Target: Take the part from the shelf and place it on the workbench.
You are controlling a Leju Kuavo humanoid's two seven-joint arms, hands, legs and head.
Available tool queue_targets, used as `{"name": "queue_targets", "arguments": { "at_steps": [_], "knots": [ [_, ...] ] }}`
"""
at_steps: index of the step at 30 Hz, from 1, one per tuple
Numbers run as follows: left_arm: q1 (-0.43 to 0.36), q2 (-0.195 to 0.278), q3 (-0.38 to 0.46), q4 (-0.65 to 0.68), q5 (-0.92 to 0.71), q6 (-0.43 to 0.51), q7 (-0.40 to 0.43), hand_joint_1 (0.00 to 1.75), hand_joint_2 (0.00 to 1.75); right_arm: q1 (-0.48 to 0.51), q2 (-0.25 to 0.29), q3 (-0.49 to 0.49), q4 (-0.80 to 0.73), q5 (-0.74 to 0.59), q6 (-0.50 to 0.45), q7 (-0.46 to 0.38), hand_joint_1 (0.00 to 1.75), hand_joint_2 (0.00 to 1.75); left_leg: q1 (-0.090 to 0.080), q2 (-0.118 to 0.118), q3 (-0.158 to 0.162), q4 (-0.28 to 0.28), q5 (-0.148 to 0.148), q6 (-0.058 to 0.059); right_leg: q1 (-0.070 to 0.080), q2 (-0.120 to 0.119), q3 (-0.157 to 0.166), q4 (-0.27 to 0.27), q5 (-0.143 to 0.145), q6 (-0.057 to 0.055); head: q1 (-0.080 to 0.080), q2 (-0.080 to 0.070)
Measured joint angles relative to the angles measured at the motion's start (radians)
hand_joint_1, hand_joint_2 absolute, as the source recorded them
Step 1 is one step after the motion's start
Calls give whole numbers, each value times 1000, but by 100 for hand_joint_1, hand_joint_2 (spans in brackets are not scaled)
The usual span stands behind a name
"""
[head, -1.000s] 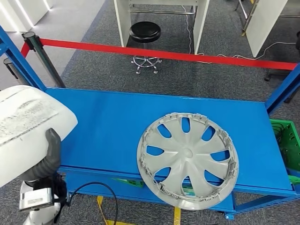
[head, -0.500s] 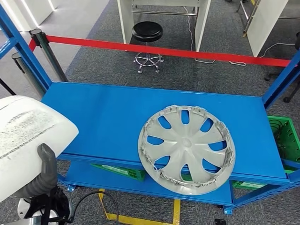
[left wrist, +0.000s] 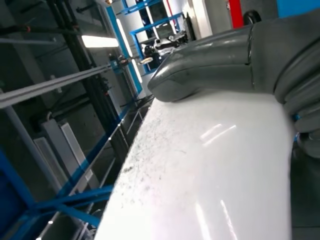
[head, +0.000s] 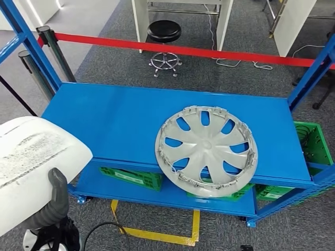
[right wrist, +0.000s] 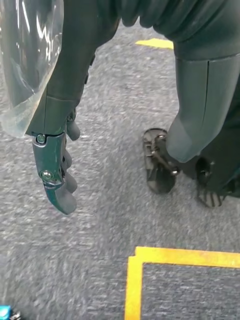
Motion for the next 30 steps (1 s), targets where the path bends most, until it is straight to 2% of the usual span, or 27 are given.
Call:
{"name": "queue_targets", "arguments": {
  "at_steps": [2, 3, 4, 6, 7, 8, 9, 10, 12, 13, 14, 16, 18, 19, 21, 22, 23, 24, 25, 27, 28, 30],
  "knots": [
    [11, -2, 0, -6, 3, 0, 0, 175, 175, 5, 1, 0, -2, 5, 7, -17, 0, 175, 2, -1, -6, 13, -9, -12, -1, -2, -6, -3, 2, -19, -1, 0],
    [15, -4, 0, -9, 6, 0, 0, 175, 175, 8, 1, 0, -2, 9, 13, -27, 0, 175, 3, -2, -15, 38, -30, -17, -2, -4, -5, -4, 5, -28, -2, 0],
    [19, -6, 0, -11, 8, 0, 0, 175, 175, 10, 1, 0, -2, 12, 21, -36, 0, 175, 5, -2, -32, 86, -64, -22, -2, -6, -5, -5, 10, -35, -3, 0],
    [23, -9, -1, -13, 5, 0, 0, 175, 175, 14, 1, 0, -3, 18, 33, -49, 0, 175, 6, -3, -80, 219, -139, -27, 1, -7, -7, -3, 15, -43, -5, 0],
    [25, -11, -1, -13, 4, 0, 0, 175, 175, 15, 1, 1, -4, 20, 36, -52, 0, 175, 6, -3, -98, 274, -159, -27, 3, -7, -10, -2, 17, -45, -5, 0],
    [26, -12, -1, -13, 2, 1, 0, 175, 175, 17, 1, 1, -5, 22, 37, -55, 0, 175, 6, -3, -102, 298, -159, -25, 6, -7, -11, -1, 17, -46, -5, 0],
    [27, -14, -2, -13, 3, 1, 0, 175, 175, 18, 1, 1, -5, 22, 38, -57, 0, 175, 5, -4, -91, 285, -140, -21, 9, -6, -11, 0, 18, -46, -5, 0],
    [28, -15, -2, -13, 4, 1, 0, 175, 175, 19, 1, 1, -6, 22, 39, -60, 0, 175, 4, -4, -67, 240, -108, -15, 12, -6, -10, 1, 17, -46, -5, 0],
    [28, -18, -2, -13, 7, 1, 0, 175, 175, 18, 2, 2, -7, 20, 41, -68, 0, 175, -1, -5, -4, 107, -47, 5, 18, -4, -11, 3, 15, -46, -3, 0],
    [28, -21, -3, -13, 8, 1, 0, 175, 175, 18, 3, 2, -7, 20, 41, -71, 0, 175, -5, -5, 17, 62, -33, 13, 18, -3, -14, 3, 15, -44, -3, 0],
    [28, -22, -3, -13, 9, 1, 0, 175, 175, 18, 4, 2, -8, 20, 43, -74, 0, 175, -8, -5, 28, 34, -28, 19, 18, -4, -16, 4, 15, -42, -3, 0],
    [30, -26, -4, -13, 12, 1, 0, 175, 175, 17, 5, 2, -9, 20, 44, -77, 0, 175, -9, -4, 31, 15, -31, 22, 19, -6, -21, 5, 16, -33, -4, 0],
    [40, -29, -3, -13, 15, 1, 0, 175, 175, 17, 7, 3, -10, 27, 46, -80, 0, 175, -1, -2, 35, -8, -30, 25, 22, -6, -37, 26, -3, -23, 0, 0],
    [49, -30, 0, -13, 17, 1, 0, 175, 175, 17, 8, 6, -10, 36, 47, -82, 0, 175, 4, -1, 37, -17, -28, 26, 21, -5, -57, 64, -27, -17, 4, 0],
    [70, -32, 11, -15, 22, 1, 0, 175, 175, 14, 10, 15, -10, 61, 49, -83, 0, 175, 8, 1, 36, -20, -25, 27, 11, -5, -121, 195, -88, -3, 10, 0],
    [79, -32, 17, -16, 25, 1, 0, 175, 175, 14, 11, 21, -9, 72, 49, -84, 0, 175, 9, 2, 35, -19, -25, 26, 5, -5, -152, 256, -106, 4, 11, 0],
    [86, -32, 23, -17, 27, 1, 0, 175, 175, 13, 11, 28, -9, 80, 49, -85, 0, 175, 10, 2, 35, -18, -25, 26, -1, -5, -170, 289, -106, 10, 11, 0],
    [90, -32, 27, -17, 29, 1, 0, 175, 175, 12, 11, 33, -8, 86, 48, -86, 0, 175, 13, 2, 36, -17, -26, 24, -7, -5, -167, 279, -85, 16, 11, 0],
    [94, -32, 29, -17, 29, 1, 0, 175, 175, 10, 11, 38, -8, 90, 48, -87, 0, 175, 16, 1, 37, -14, -28, 20, -12, -5, -147, 231, -49, 22, 11, 0],
    [99, -32, 32, -18, 29, 1, 0, 175, 175, 5, 12, 46, -6, 93, 48, -91, 0, 175, 21, -2, 37, -2, -35, 7, -18, -5, -86, 97, 15, 32, 13, 0],
    [101, -32, 33, -18, 29, 1, 0, 175, 175, 1, 12, 50, -5, 92, 49, -96, 0, 175, 21, -3, 33, 6, -36, -1, -19, -4, -64, 53, 28, 31, 15, 0],
    [106, -34, 35, -18, 35, 1, 0, 175, 175, -7, 13, 54, -2, 83, 50, -107, 0, 175, 18, -4, 24, 17, -33, -14, -15, 0, -56, 36, 27, 21, 16, 0]
  ]
}}
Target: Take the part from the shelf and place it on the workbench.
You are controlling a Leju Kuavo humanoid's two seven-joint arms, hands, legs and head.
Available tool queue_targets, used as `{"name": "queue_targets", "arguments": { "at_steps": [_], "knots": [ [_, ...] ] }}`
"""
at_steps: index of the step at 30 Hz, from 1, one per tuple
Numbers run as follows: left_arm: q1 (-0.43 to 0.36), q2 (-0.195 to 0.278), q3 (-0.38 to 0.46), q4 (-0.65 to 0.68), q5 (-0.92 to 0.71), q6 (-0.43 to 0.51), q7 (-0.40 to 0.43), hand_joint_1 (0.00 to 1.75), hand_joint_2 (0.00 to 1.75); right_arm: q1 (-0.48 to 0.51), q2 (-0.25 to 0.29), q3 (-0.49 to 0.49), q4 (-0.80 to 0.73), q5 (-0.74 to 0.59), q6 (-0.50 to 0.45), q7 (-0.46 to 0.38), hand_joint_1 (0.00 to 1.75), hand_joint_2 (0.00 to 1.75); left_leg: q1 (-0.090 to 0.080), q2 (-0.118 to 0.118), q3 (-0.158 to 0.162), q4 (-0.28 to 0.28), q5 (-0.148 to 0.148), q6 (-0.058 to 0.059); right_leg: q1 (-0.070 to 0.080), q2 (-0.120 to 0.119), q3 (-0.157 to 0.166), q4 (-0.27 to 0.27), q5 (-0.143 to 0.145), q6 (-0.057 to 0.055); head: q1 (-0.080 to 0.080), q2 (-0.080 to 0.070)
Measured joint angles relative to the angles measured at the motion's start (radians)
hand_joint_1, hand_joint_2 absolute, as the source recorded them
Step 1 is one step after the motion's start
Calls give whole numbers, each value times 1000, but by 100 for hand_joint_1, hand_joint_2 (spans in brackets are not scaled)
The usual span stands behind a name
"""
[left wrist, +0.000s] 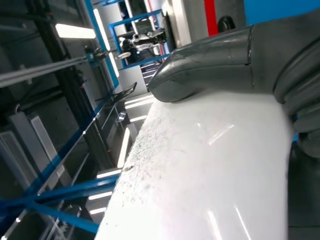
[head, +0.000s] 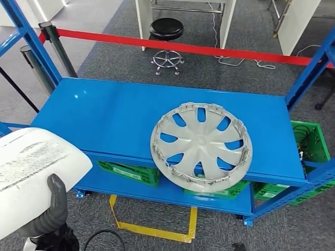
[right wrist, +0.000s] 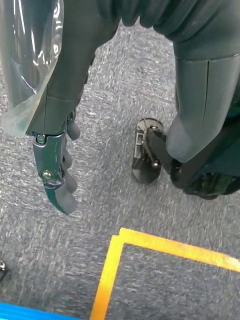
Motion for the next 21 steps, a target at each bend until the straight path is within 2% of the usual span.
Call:
{"name": "queue_targets", "arguments": {
  "at_steps": [2, 3, 5, 7, 8, 9, 10, 12, 13, 14, 17, 18, 19, 21],
  "knots": [
    [3, -3, 0, 3, 13, 0, 0, 175, 175, -12, 1, 1, 2, -18, -6, 6, 0, 175, 1, 0, -8, 6, -2, -9, 0, 2, -8, 5, 6, -17, -2, 0],
    [3, -5, 0, 6, 20, 0, 0, 175, 175, -21, 3, 1, 3, -26, -14, 19, 0, 175, 3, 0, -14, 20, -17, -13, 0, 2, -14, 5, 11, -25, -4, 0],
    [2, -6, 0, 14, 29, 0, 0, 175, 175, -41, 8, 1, 6, -35, -33, 54, 0, 175, 4, -1, -47, 105, -84, -19, 0, 1, -27, 4, 21, -42, -7, 0],
    [2, -6, 0, 25, 34, 0, 0, 175, 175, -56, 11, 1, 8, -39, -44, 78, 0, 175, 4, -1, -89, 233, -157, -21, 7, -1, -42, 4, 31, -53, -9, 0],
    [2, -7, 0, 30, 35, 0, 0, 175, 175, -60, 12, 1, 9, -39, -46, 84, 0, 175, 3, -1, -96, 272, -174, -19, 11, -2, -50, 5, 37, -57, -9, 0],
    [2, -7, 0, 36, 36, 0, 0, 175, 175, -62, 12, 1, 9, -38, -47, 89, 0, 175, 2, -1, -86, 274, -171, -14, 15, -3, -57, 5, 43, -59, -9, 0],
    [2, -7, 0, 39, 36, 0, 0, 175, 175, -63, 13, 1, 10, -37, -48, 93, 0, 175, 0, -1, -56, 235, -152, -7, 20, -3, -64, 5, 50, -60, -9, 0],
    [1, -7, 0, 43, 35, 0, 0, 175, 175, -64, 14, 1, 11, -33, -46, 98, 0, 175, -9, -1, 33, 90, -102, 15, 26, -2, -76, 5, 63, -59, -8, 0],
    [0, -7, 0, 45, 35, 0, 0, 175, 175, -64, 15, 2, 12, -31, -45, 99, 0, 175, -14, -1, 66, 29, -86, 23, 27, -3, -81, 5, 69, -56, -8, 0],
    [-1, -7, 0, 46, 35, 0, 0, 175, 175, -64, 17, 2, 13, -30, -45, 100, 0, 175, -19, -1, 84, -8, -79, 28, 27, -4, -84, 5, 75, -51, -8, 0],
    [0, -8, 0, 50, 35, 0, 0, 175, 175, -65, 17, 2, 15, -28, -44, 101, 0, 175, -25, 0, 79, -27, -58, 34, 20, -6, -91, 2, 92, -33, -9, 0],
    [0, -8, 0, 51, 35, 0, 0, 175, 175, -65, 17, 2, 16, -26, -43, 102, 0, 175, -23, 1, 73, -33, -46, 38, 20, -6, -98, 8, 81, -27, -8, 0],
    [-1, -10, -1, 53, 35, 0, 0, 175, 175, -64, 17, 3, 16, -23, -43, 102, 0, 175, -20, 1, 65, -39, -34, 43, 20, -5, -110, 29, 53, -21, -7, 0],
    [0, -12, -1, 57, 31, 0, 5, 175, 175, -64, 17, 8, 16, -14, -43, 106, 0, 175, -17, -1, 42, -44, -15, 48, 18, -4, -144, 124, -36, -11, -4, 0]
  ]
}}
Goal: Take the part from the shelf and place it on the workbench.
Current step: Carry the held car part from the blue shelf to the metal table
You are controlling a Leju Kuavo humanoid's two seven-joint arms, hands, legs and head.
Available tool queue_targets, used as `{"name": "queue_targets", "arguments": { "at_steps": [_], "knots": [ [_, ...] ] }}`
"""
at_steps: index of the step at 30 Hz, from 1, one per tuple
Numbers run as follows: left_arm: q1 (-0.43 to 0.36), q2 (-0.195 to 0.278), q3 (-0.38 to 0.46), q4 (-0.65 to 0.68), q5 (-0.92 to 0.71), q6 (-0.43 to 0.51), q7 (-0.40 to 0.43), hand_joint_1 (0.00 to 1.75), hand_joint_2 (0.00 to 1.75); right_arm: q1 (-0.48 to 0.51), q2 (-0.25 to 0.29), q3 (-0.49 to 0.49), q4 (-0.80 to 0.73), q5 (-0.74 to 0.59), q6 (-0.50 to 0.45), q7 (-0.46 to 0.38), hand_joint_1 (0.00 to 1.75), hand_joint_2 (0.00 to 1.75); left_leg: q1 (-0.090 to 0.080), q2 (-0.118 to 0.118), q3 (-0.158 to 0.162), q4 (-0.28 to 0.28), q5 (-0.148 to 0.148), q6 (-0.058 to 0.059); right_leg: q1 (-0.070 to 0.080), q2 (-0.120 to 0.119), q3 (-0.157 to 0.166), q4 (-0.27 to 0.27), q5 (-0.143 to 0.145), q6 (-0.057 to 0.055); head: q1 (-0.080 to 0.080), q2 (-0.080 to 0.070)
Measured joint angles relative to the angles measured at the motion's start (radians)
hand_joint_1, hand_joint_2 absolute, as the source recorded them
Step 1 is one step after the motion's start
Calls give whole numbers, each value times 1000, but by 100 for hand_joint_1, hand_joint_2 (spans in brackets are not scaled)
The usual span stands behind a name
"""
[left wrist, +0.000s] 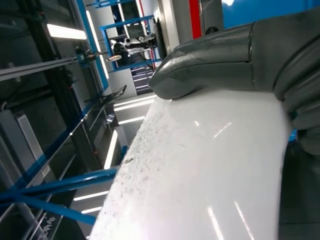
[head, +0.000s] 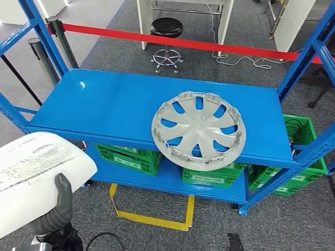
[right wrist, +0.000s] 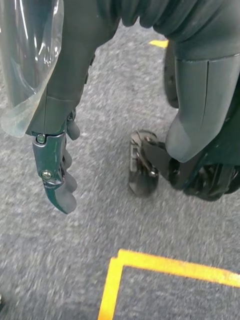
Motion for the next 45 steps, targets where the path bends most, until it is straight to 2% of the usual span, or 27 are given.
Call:
{"name": "queue_targets", "arguments": {
  "at_steps": [1, 2, 3, 4, 6, 8, 10, 11, 13, 16, 18, 19, 20, 22, 24, 26, 27, 29, 31, 33, 35, 37, 39, 40, 42, 43, 45],
  "knots": [
    [2, 0, 0, 4, -6, 0, 4, 175, 175, 0, 0, 5, 0, 7, 0, 3, 0, 175, 0, -3, -12, 0, 9, 0, -2, 0, -14, 63, -37, 4, 1, 0],
    [4, -1, 0, 8, -16, 0, 8, 175, 175, 0, 0, 12, 0, 13, 1, 8, 0, 175, 0, -6, -24, 1, 18, -2, -3, 0, -22, 115, -52, 8, 1, 0],
    [7, -1, 0, 13, -28, 0, 12, 175, 175, 0, 0, 18, 0, 18, 1, 12, 0, 175, 1, -10, -36, 2, 27, -4, -4, 0, -17, 143, -47, 11, 1, 0],
    [11, -1, 1, 18, -39, 0, 14, 175, 175, 0, 0, 24, 1, 21, 3, 16, 0, 175, 2, -16, -46, 3, 34, -7, -5, 0, 5, 135, -23, 12, 1, 0],
    [19, -3, 2, 24, -56, 0, 16, 175, 175, 0, 0, 36, 1, 26, 6, 24, 0, 175, 5, -31, -62, 9, 46, -16, -9, 23, 100, 16, 19, 13, 1, 0],
    [25, -9, 4, 26, -70, 0, 15, 175, 175, 1, 0, 47, 1, 25, 9, 29, 0, 175, 4, -48, -75, 22, 53, -26, -13, 63, 193, -115, 13, 9, 1, 0],
    [33, -14, 8, 26, -84, 1, 14, 175, 175, 5, 0, 51, 2, 17, 12, 28, 0, 175, 2, -66, -86, 32, 60, -36, -13, 73, 219, -155, -7, -3, 0, 0],
    [39, -17, 11, 25, -90, 1, 13, 175, 175, 8, 0, 53, 3, 14, 15, 27, 0, 175, 3, -75, -90, 36, 63, -41, -13, 60, 215, -156, -9, -11, 0, 0],
    [49, -24, 17, 22, -99, 1, 13, 175, 175, 16, 0, 57, 4, 13, 21, 27, 0, 175, 3, -67, -104, 64, 40, -50, -15, 35, 211, -156, -7, -28, -4, 0],
    [56, -33, 26, 17, -104, 2, 13, 175, 175, 26, -1, 65, 4, 15, 26, 31, 0, 175, 4, -23, -168, 242, -69, -62, -10, -7, 205, -156, -2, -42, -12, 0],
    [61, -36, 31, 17, -105, 2, 13, 175, 175, 31, -1, 67, 4, 17, 27, 33, 0, 175, 6, -13, -191, 333, -101, -63, -6, -35, 204, -155, -2, -43, -12, 0],
    [63, -38, 34, 17, -103, 2, 13, 175, 175, 32, -1, 69, 4, 20, 27, 36, 0, 175, 5, -11, -177, 321, -86, -60, -4, -48, 207, -155, -2, -44, -12, 0],
    [66, -41, 37, 16, -98, 2, 10, 175, 175, 31, -1, 71, 4, 25, 28, 40, 0, 175, 4, -6, -146, 271, -55, -54, -1, -59, 211, -155, -2, -44, -12, 0],
    [70, -47, 43, 12, -77, 2, 3, 175, 175, 29, -1, 81, 5, 47, 29, 53, 0, 175, -6, 29, -75, 140, 3, -34, 5, -79, 218, -153, -5, -43, -11, 0],
    [72, -52, 46, 8, -42, 2, -2, 175, 175, 28, 0, 101, 7, 99, 31, 76, 0, 175, -18, 61, -45, 74, 19, -17, 9, -98, 216, -152, -6, -37, -10, 0],
    [72, -54, 47, 8, -10, 2, -3, 175, 175, 23, -1, 143, 8, 178, 34, 106, 0, 175, -21, 53, -44, 57, 17, -9, 10, -115, 214, -153, -6, -28, -11, 0],
    [72, -55, 47, 9, 0, 2, -3, 175, 175, 19, -2, 170, 8, 209, 37, 120, 0, 175, -18, 43, -41, 44, 16, -7, 10, -107, 210, -149, -12, -24, -11, 0],
    [71, -56, 46, 10, 7, 2, -4, 175, 175, 12, -4, 217, 9, 229, 37, 142, 0, 175, -9, 23, -36, 19, 19, 1, 9, -58, 181, -97, -46, -15, -6, 0],
    [73, -57, 46, 13, 7, 1, -4, 175, 175, 11, -4, 241, 9, 226, 35, 155, 0, 175, -8, 2, -39, 16, 23, 5, 4, -10, 120, 25, -99, -9, -2, 0],
    [78, -58, 47, 15, 4, 0, -4, 175, 175, 13, -3, 256, 11, 230, 35, 158, 0, 175, -7, -24, -41, 18, 23, 5, 1, -2, 67, 119, -117, -3, -2, 0],
    [84, -58, 48, 15, 1, 0, -3, 175, 175, 12, 0, 283, 14, 250, 36, 163, 0, 175, -6, -51, -41, 25, 22, 3, -4, 2, 75, 77, -61, 2, -2, 0],
    [86, -58, 47, 15, 13, 0, -1, 175, 175, 9, 2, 314, 15, 277, 42, 171, 0, 175, -5, -76, -45, 37, 18, -5, -12, 41, 125, -46, 7, 4, -2, 0],
    [85, -58, 46, 16, 27, 0, -1, 175, 175, 5, 2, 341, 17, 293, 47, 178, 0, 175, -3, -97, -57, 49, 18, -17, -16, 84, 157, -114, 20, 0, -3, 0],
    [85, -58, 45, 16, 31, 0, -1, 175, 175, 4, 3, 352, 18, 297, 49, 179, 0, 175, -2, -108, -64, 52, 21, -24, -15, 90, 161, -119, 15, -5, -3, 0],
    [87, -58, 44, 16, 34, 0, -1, 175, 175, 2, 4, 366, 18, 300, 51, 181, 0, 175, 0, -121, -75, 55, 25, -37, -16, 67, 162, -122, 18, -19, -3, 0],
    [88, -58, 44, 16, 35, 1, -2, 175, 175, 1, 5, 372, 18, 301, 51, 181, 0, 175, -1, -108, -82, 67, 18, -43, -17, 54, 163, -124, 20, -26, -6, 0],
    [87, -58, 44, 16, 37, 1, -2, 175, 175, -1, 6, 383, 19, 301, 48, 180, 0, 175, -1, -56, -121, 148, -29, -53, -19, 24, 164, -126, 22, -37, -16, 0]
  ]
}}
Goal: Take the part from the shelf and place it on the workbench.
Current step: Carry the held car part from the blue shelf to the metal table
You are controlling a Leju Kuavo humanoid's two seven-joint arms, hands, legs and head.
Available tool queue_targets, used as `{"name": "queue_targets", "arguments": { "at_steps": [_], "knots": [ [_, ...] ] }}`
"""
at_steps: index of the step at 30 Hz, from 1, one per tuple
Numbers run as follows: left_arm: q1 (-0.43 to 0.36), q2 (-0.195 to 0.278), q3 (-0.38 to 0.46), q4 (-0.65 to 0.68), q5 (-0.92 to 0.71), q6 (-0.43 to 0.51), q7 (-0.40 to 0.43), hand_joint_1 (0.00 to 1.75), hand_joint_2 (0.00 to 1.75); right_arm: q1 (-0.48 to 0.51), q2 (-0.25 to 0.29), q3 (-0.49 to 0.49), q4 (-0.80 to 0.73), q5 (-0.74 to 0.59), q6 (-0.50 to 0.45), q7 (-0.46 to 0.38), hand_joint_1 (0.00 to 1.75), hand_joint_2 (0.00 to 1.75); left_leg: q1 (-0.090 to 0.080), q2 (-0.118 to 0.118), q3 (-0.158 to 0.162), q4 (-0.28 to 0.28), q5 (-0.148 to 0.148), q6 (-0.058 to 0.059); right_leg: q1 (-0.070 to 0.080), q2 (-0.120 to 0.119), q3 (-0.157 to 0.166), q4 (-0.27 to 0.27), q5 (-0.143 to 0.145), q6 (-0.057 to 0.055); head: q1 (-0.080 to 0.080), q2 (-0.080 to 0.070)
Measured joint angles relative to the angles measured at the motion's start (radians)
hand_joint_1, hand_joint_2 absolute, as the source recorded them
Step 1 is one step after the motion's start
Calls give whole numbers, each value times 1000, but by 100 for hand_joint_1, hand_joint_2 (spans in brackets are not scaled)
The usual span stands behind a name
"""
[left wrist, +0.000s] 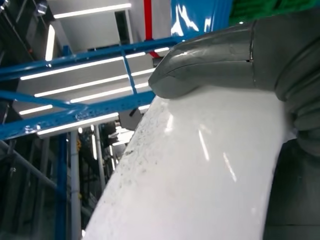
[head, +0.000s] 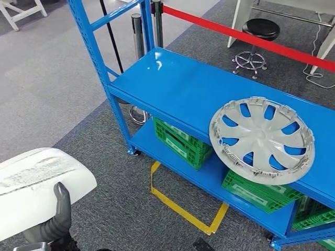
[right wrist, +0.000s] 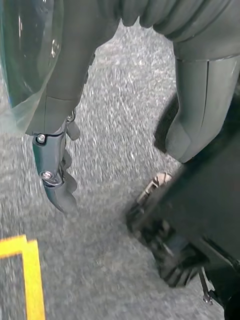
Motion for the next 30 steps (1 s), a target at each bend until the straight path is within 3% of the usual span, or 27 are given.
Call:
{"name": "queue_targets", "arguments": {
  "at_steps": [2, 3, 4, 7, 9, 10, 13, 14, 15, 17, 19, 20, 21, 22, 24, 26, 28, 29, 30],
  "knots": [
    [-3, 0, 0, 1, 7, 0, 0, 175, 175, 1, -2, 8, 0, -4, -9, 1, 0, 175, 5, 34, -60, 129, -57, -9, 3, -32, 0, 0, -2, -5, -6, 0],
    [-3, -1, 1, 1, 10, 0, 0, 175, 175, 0, -5, 10, 0, -9, -13, 4, 0, 175, 8, 39, -80, 173, -67, -12, 4, -47, 1, 0, -4, -5, -6, 0],
    [-4, -2, 2, 2, 12, 0, 0, 175, 175, -2, -7, 10, 0, -16, -18, 6, 0, 175, 11, 43, -85, 184, -60, -14, 5, -61, 2, 0, -5, -6, -6, 0],
    [-4, -3, 3, 3, 12, 0, 0, 175, 175, -5, -10, 10, -1, -28, -24, 8, 0, 175, 13, 47, -69, 149, -22, -14, 5, -82, 4, 0, -8, -5, -6, 0],
    [-4, -3, 3, 3, 12, 0, 0, 175, 175, -5, -10, 10, -1, -28, -24, 8, 0, 175, 13, 47, -66, 144, -20, -14, 5, -82, 5, 0, -8, -5, -6, 0],
    [-2, -3, 4, 3, 11, 0, 0, 175, 175, -5, -10, 10, -1, -39, -32, 2, 0, 175, 13, 57, -44, 99, 3, -12, 5, -88, 7, 0, -10, -4, -6, 0],
    [24, -3, 11, -1, -14, 0, 12, 175, 175, -4, -6, 6, -2, -95, -75, -33, 0, 175, 1, 96, 33, -75, 59, 15, 12, -135, 20, -3, -26, 21, -7, 0],
    [31, -4, 14, -3, -22, 1, 16, 175, 175, -3, -4, 5, -2, -101, -80, -33, 0, 175, -2, 94, 38, -92, 57, 26, 13, -129, 19, 3, -37, 31, -6, 0],
    [32, -4, 15, -4, -23, 1, 16, 175, 175, -1, -2, 5, -2, -97, -78, -20, 0, 175, 1, 82, 40, -97, 60, 33, 12, -106, 9, 27, -56, 33, -4, 0],
    [31, -6, 17, -5, -17, 1, 15, 175, 175, 6, -2, 7, -1, -93, -76, -2, 0, 175, 2, 59, 41, -100, 61, 42, 11, -49, -43, 137, -115, 35, 1, 0],
    [33, -6, 18, -5, -4, 1, 12, 175, 175, 11, -3, 9, -1, -90, -75, -4, 0, 175, 0, 31, 41, -100, 61, 45, 11, -29, -110, 261, -156, 34, 3, 0],
    [36, -5, 19, -5, -1, 1, 9, 175, 175, 9, -4, 12, -2, -87, -75, -11, 0, 175, 0, 17, 41, -99, 61, 45, 12, -26, -127, 282, -150, 33, 3, 0],
    [39, -4, 19, -5, 1, 1, 6, 175, 175, 5, -4, 16, -2, -83, -74, -20, 0, 175, 0, 3, 42, -98, 61, 45, 12, -24, -125, 264, -123, 32, 3, 0],
    [45, -3, 18, -5, 1, 1, 3, 175, 175, -2, -6, 21, -2, -81, -75, -27, 0, 175, 0, -11, 43, -96, 60, 44, 11, -17, -106, 209, -82, 30, 3, 0],
    [60, -3, 20, -9, -4, 1, 0, 175, 175, -13, -8, 31, -2, -78, -76, -35, 0, 175, 1, -36, 41, -88, 58, 39, 6, 28, -52, 78, -18, 28, 3, 0],
    [81, -6, 27, -23, -5, 1, -2, 175, 175, -19, -9, 42, -2, -79, -77, -31, 0, 175, 3, -58, 34, -82, 58, 28, 4, 64, -23, 20, -4, 25, 2, 0],
    [100, -9, 37, -43, -1, 1, -3, 175, 175, -19, -8, 52, -2, -80, -77, -21, 0, 175, 6, -81, 26, -81, 63, 17, 7, 48, -16, 17, -2, 18, 2, 0],
    [108, -10, 43, -53, 2, 1, -3, 175, 175, -18, -8, 57, -2, -80, -78, -18, 0, 175, 6, -75, 23, -77, 61, 12, 7, 36, -14, 15, 0, 13, 1, 0],
    [114, -10, 47, -62, 3, 1, -3, 175, 175, -17, -7, 61, -2, -80, -78, -17, 0, 175, 5, -55, 14, -60, 50, 7, 6, 22, -12, 12, 2, 7, -2, 0]
  ]
}}
